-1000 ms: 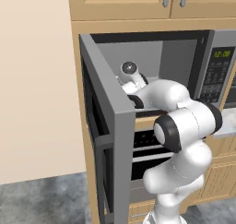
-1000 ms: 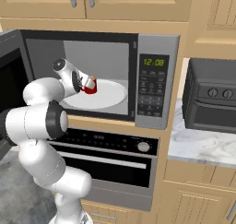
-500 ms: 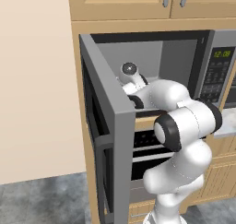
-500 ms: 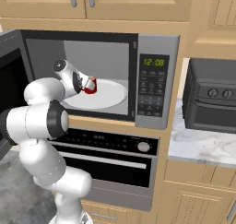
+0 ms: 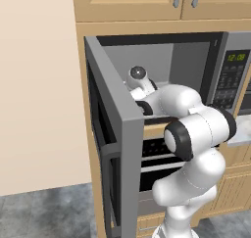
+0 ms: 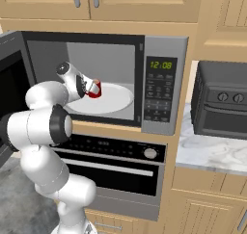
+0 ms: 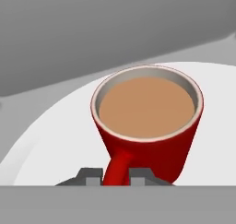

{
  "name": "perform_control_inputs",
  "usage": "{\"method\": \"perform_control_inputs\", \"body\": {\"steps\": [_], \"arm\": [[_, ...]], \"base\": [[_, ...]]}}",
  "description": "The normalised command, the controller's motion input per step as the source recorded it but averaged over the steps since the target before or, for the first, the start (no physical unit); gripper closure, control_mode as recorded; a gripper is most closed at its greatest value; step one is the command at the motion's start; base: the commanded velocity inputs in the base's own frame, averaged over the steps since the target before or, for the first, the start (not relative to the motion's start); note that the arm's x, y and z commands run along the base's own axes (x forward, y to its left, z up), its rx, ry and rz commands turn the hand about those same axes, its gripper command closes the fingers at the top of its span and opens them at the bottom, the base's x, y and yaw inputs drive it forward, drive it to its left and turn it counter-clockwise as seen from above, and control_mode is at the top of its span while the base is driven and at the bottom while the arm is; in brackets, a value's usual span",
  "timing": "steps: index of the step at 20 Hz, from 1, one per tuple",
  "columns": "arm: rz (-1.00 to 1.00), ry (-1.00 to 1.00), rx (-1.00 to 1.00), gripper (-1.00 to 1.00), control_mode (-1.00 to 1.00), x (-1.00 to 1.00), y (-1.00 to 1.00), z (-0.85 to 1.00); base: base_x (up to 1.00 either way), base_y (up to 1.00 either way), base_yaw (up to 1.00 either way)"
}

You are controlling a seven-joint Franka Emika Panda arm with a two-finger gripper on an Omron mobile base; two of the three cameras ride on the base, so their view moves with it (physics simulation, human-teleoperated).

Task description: Pick the cup of tea, navigate to the dining table, and place it on the saucer.

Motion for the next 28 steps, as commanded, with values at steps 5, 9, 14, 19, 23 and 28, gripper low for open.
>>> {"method": "perform_control_inputs", "body": {"steps": [5, 9, 14, 19, 23, 28], "arm": [[-0.01, 0.04, -0.02, 1.00, -1.00, 0.05, 0.22, 0.00], [0.00, -0.04, 0.00, 1.00, -1.00, -0.15, 0.07, 0.00], [0.00, -0.11, 0.00, 1.00, -1.00, -0.28, 0.00, 0.01], [0.00, -0.01, 0.00, 1.00, -1.00, -0.08, 0.00, 0.00], [0.00, 0.00, 0.00, 1.00, -1.00, 0.00, 0.00, 0.00], [0.00, 0.00, 0.00, 1.00, -1.00, 0.00, 0.00, 0.00]], "base": [[0.00, 0.00, 0.00], [0.00, 0.00, 0.00], [0.00, 0.00, 0.00], [0.00, 0.00, 0.00], [0.00, 0.00, 0.00], [0.00, 0.00, 0.00]]}}
